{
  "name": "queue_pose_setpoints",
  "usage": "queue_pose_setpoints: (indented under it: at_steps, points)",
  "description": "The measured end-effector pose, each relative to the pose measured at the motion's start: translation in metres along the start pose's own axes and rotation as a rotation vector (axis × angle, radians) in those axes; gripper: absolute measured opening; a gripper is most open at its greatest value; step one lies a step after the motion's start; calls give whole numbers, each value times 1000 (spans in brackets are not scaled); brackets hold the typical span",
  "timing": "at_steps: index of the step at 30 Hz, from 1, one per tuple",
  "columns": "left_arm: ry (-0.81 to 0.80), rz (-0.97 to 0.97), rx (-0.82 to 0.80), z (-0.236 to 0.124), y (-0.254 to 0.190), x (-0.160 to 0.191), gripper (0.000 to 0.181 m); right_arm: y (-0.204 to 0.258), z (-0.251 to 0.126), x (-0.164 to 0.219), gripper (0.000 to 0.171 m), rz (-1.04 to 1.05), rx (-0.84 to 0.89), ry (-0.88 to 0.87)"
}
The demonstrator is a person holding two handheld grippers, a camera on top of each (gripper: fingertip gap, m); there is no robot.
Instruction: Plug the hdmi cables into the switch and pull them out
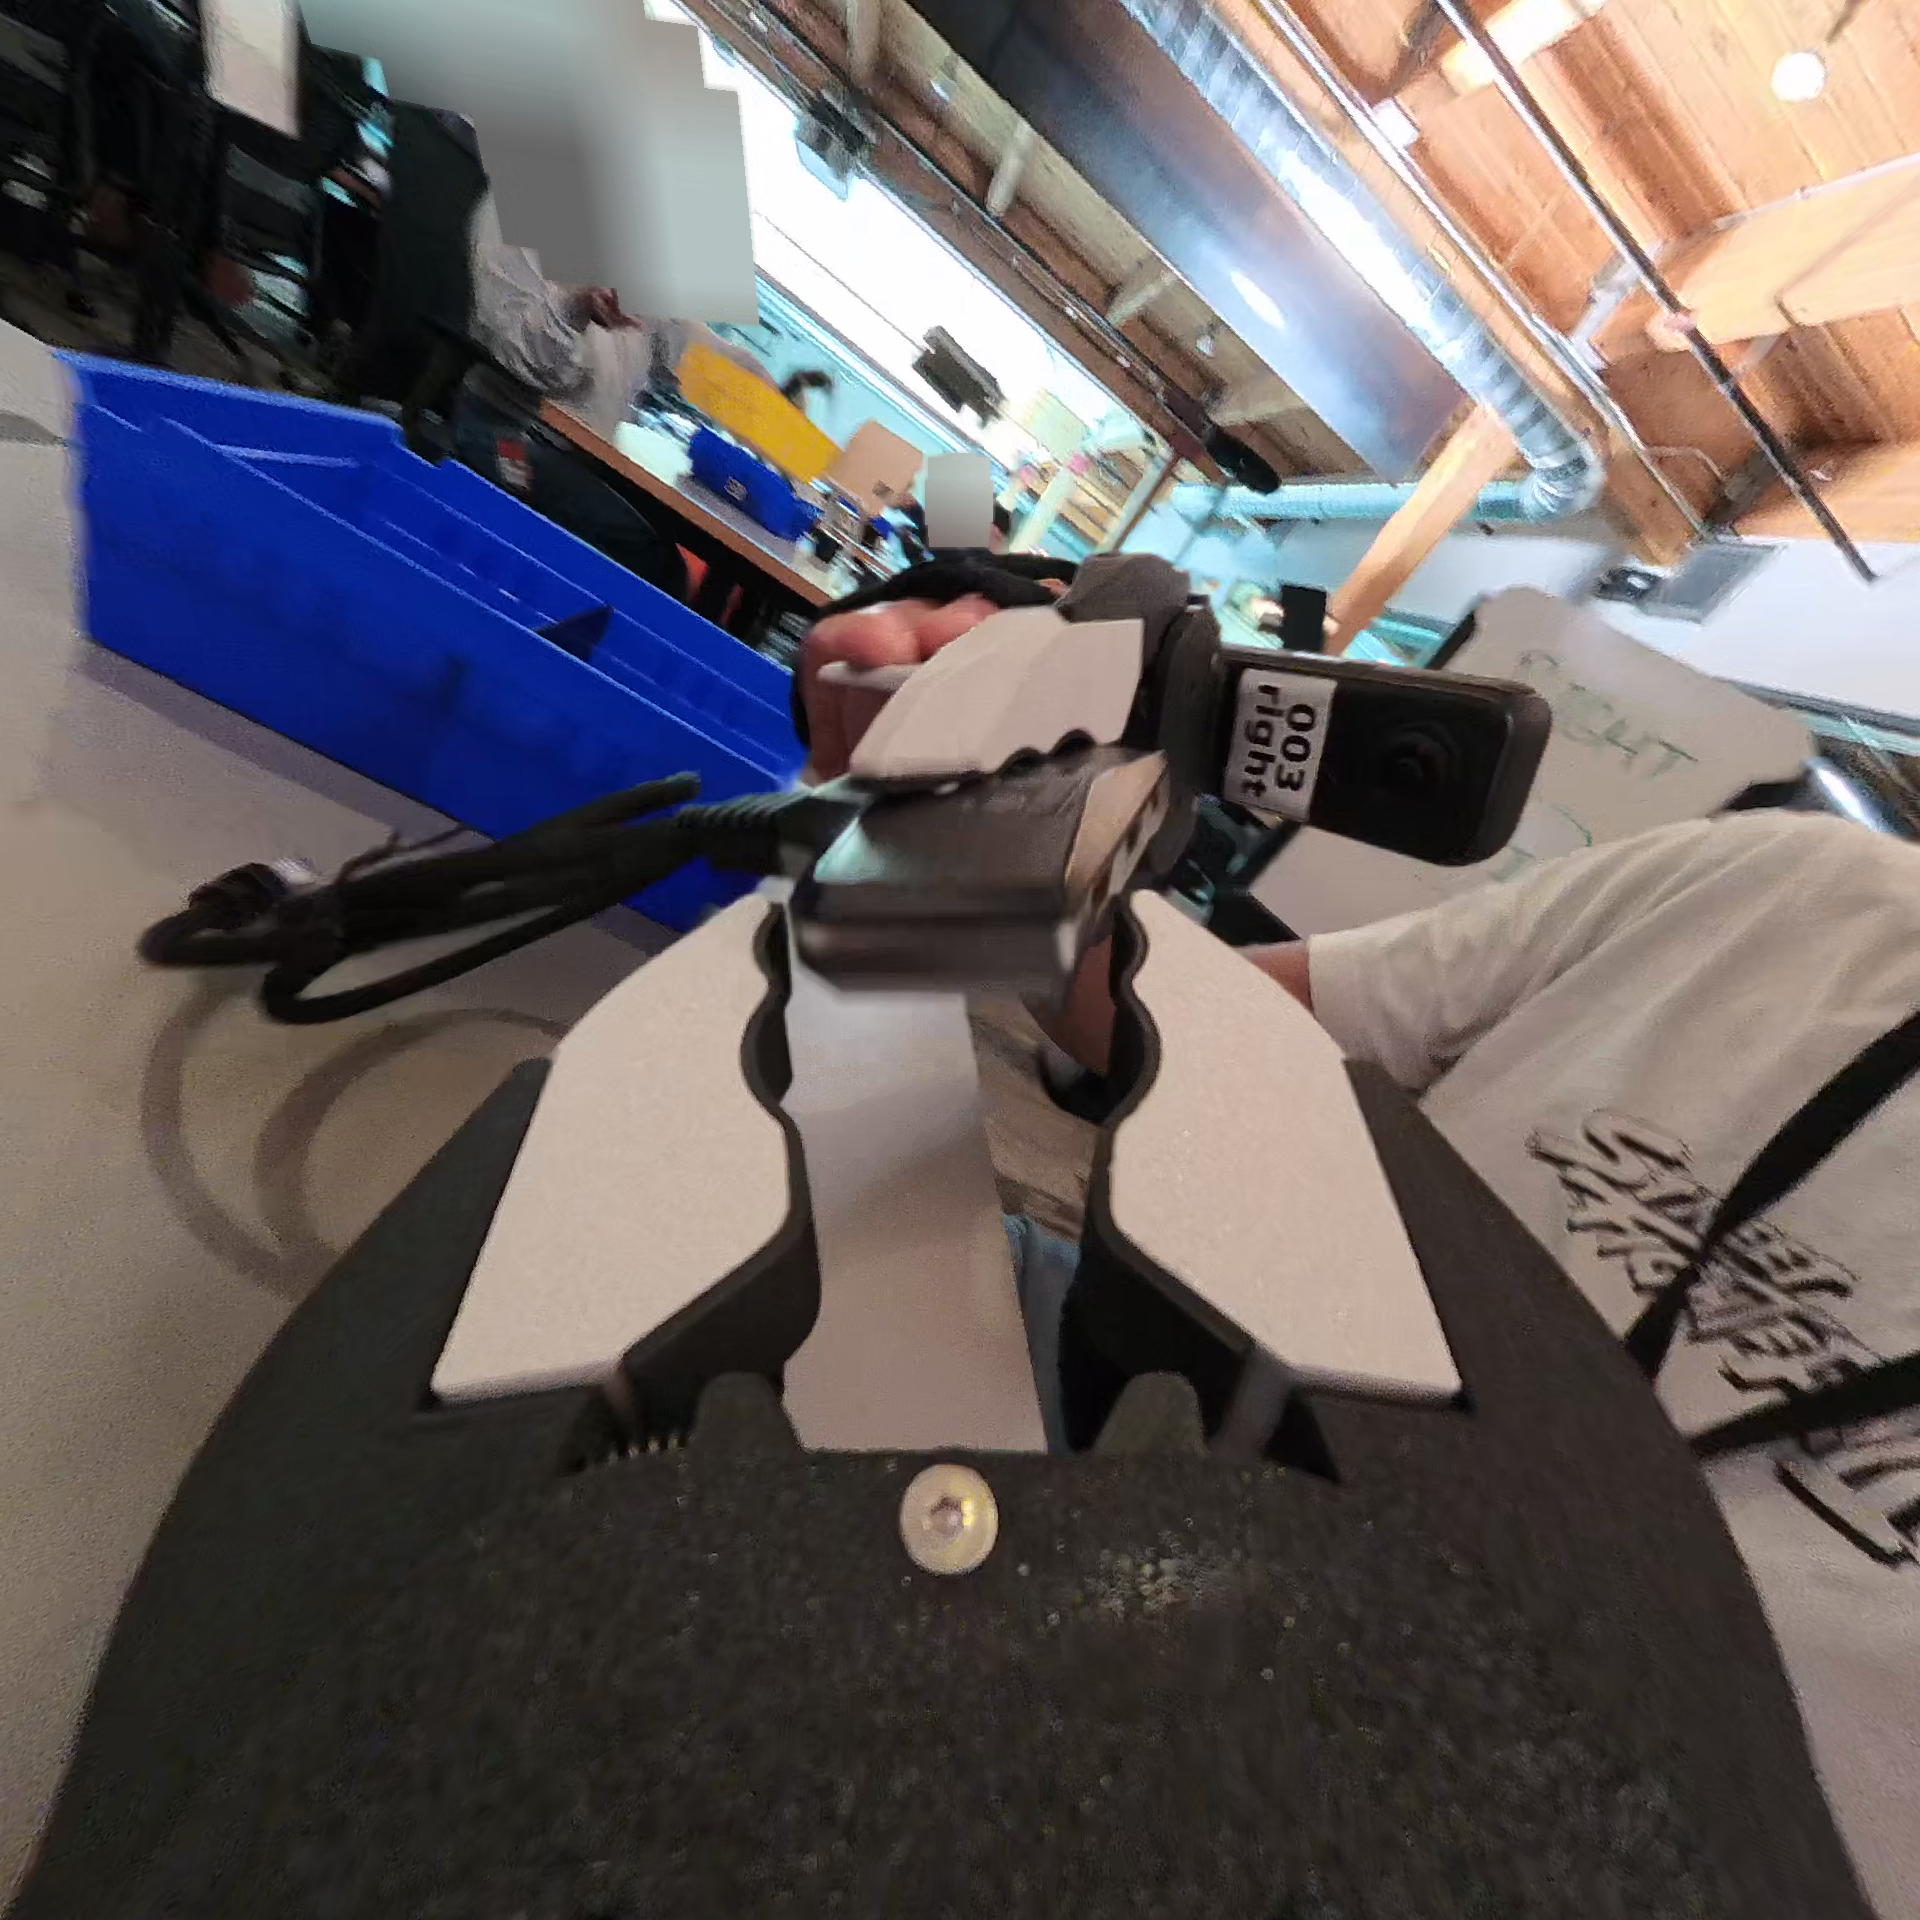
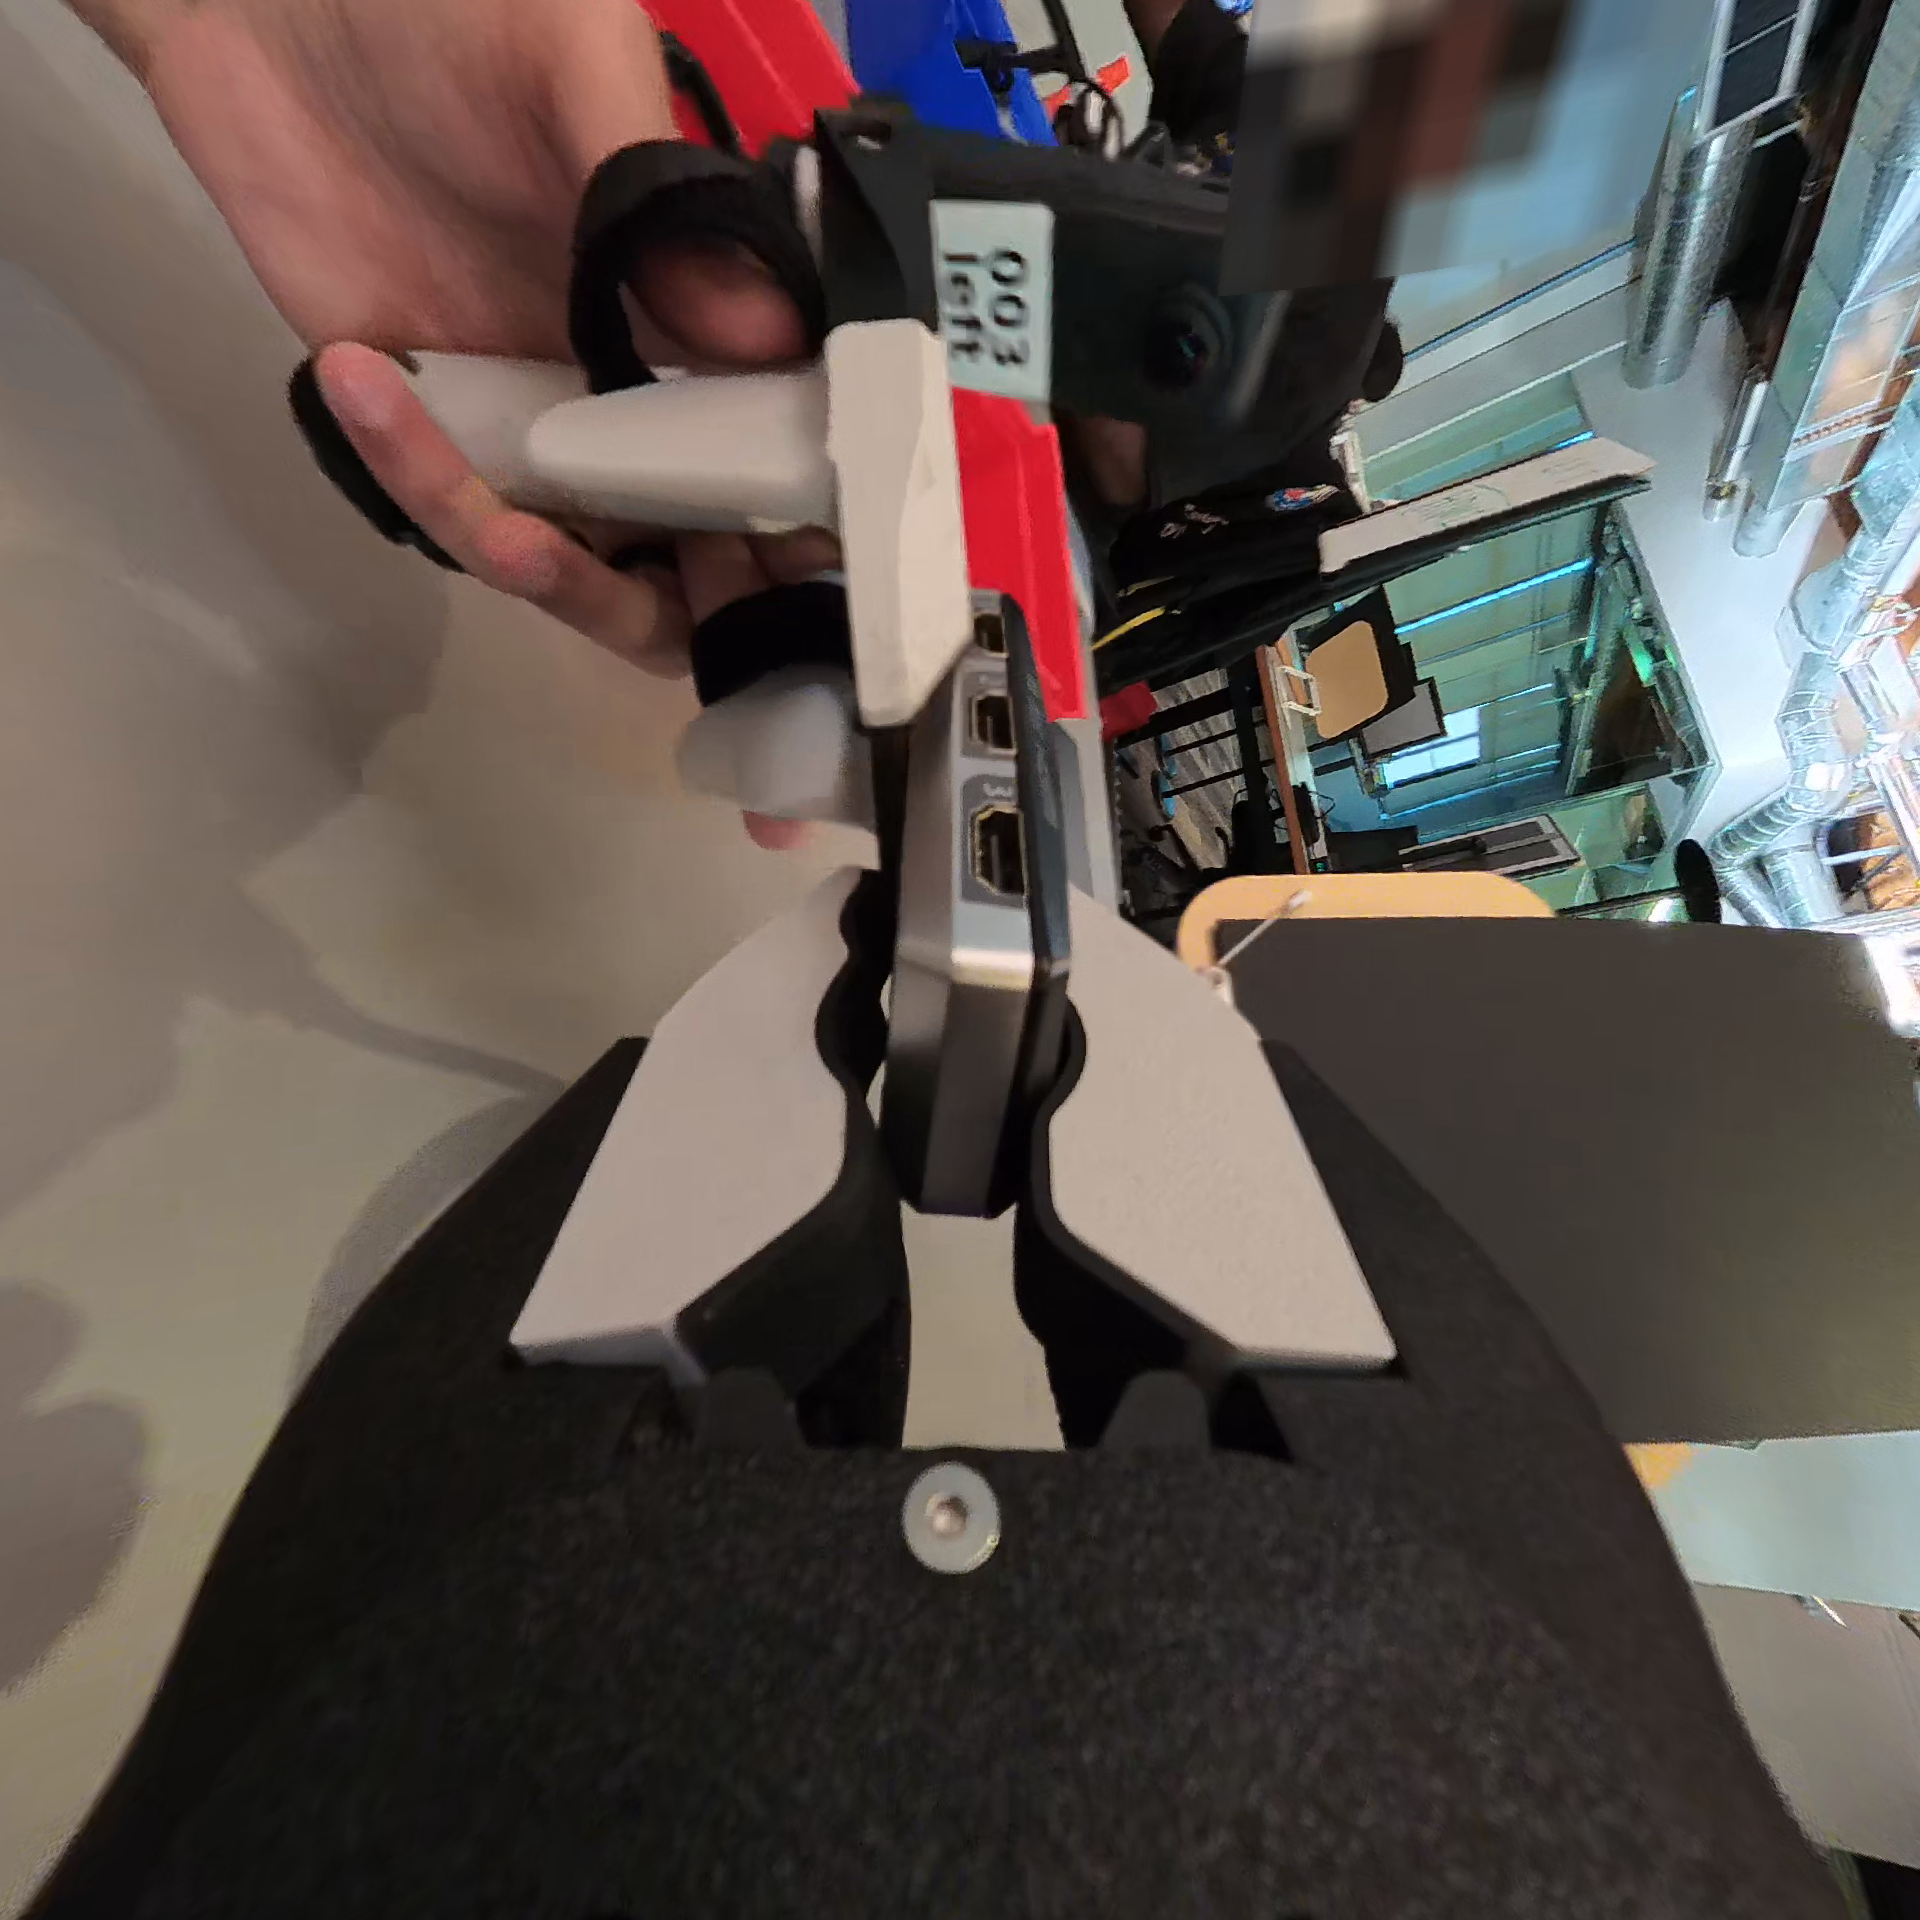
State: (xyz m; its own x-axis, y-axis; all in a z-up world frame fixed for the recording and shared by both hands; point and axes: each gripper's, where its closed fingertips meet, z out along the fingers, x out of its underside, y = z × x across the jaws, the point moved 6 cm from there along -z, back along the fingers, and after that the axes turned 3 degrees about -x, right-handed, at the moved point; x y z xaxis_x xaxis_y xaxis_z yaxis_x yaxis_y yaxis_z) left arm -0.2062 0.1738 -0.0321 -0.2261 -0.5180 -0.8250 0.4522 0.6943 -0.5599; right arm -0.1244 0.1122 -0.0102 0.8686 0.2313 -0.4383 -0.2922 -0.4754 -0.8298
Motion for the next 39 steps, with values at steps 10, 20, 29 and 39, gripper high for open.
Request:
queue_pose_setpoints:
  at_steps: [10,20,29,39]
  points:
    - [-74,176,-504,-59,-51,53,73,-91,20,19,25,-218,147,195]
    - [-8,345,-832,-100,-76,121,83,-89,25,15,25,-291,144,183]
    - [-54,347,-880,-110,-58,107,72,-84,27,26,25,-320,118,175]
    - [38,401,-1069,-142,-44,102,60,-94,12,36,25,-316,138,194]
